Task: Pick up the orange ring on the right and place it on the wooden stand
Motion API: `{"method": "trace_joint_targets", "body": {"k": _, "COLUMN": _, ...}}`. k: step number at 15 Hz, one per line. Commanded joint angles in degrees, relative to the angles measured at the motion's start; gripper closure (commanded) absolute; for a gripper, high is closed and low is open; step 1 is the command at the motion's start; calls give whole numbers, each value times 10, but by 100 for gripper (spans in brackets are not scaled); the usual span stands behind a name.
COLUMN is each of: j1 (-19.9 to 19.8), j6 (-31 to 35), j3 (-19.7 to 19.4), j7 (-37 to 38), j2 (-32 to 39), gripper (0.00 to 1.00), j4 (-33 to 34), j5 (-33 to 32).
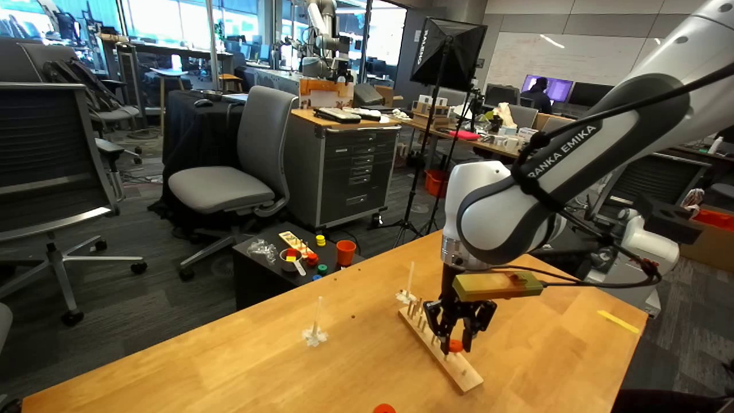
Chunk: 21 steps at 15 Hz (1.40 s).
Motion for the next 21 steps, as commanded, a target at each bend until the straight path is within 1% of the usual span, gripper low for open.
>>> {"method": "trace_joint_targets", "body": {"k": 1, "j1": 11, "j6": -8, "j3": -8, "j7": 3, "j2": 5, "gripper": 80, "j4": 16, "j5": -6}}
{"method": "trace_joint_targets", "body": {"k": 11, "j1": 12, "j6": -8, "j3": -7, "j7": 2, "j2": 15, "gripper": 80, "j4": 21, "j5": -5}}
{"method": "trace_joint_targets", "body": {"k": 21, "j1": 22, "j6": -12, "j3": -9, "j7": 5, "j2": 32, "gripper": 80, "j4": 45, "j5": -11}}
